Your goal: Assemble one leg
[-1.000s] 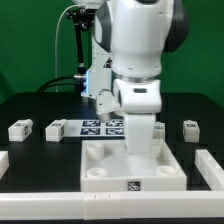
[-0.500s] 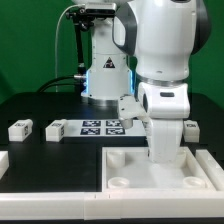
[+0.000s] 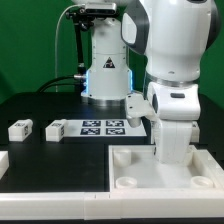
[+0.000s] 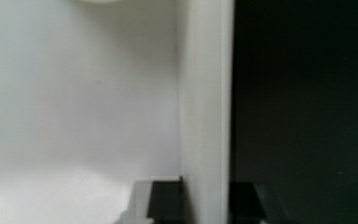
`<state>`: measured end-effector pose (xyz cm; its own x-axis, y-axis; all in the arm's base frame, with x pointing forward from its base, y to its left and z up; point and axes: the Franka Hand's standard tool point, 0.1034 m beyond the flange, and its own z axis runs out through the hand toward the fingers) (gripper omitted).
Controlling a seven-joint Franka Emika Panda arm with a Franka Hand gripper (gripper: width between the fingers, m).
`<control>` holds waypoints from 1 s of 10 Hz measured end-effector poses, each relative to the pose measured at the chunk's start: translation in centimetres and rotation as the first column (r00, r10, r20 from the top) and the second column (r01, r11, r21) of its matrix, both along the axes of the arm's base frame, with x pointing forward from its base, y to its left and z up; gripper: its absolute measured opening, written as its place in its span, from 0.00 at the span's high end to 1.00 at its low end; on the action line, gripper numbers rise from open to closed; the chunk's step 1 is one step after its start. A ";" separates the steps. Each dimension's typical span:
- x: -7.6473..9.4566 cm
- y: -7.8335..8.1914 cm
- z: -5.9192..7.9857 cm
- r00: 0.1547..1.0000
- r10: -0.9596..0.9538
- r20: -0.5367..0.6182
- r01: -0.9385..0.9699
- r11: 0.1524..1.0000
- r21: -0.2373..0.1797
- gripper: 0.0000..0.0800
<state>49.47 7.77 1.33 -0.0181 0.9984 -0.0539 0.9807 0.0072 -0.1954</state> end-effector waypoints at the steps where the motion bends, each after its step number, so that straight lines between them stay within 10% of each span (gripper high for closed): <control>1: 0.0 -0.1 0.0 1.000 -0.002 0.000 0.002 1.000 0.000 0.82; 2: 0.0 -0.1 -0.1 1.000 -0.003 -0.001 0.003 1.000 0.000 0.54; 3: 0.0 -0.1 -0.1 1.000 -0.004 -0.001 0.004 1.000 0.000 0.54; 5: 0.0 -0.1 -0.1 1.000 -0.004 0.000 0.004 1.000 0.000 0.23; 10: 0.5 0.0 1.5 1.000 -0.005 0.013 0.005 1.000 -0.008 0.19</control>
Offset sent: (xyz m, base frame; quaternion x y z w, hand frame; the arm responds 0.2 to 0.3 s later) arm 0.0015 -0.0009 0.0007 -0.0019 -0.0029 -0.0049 1.0000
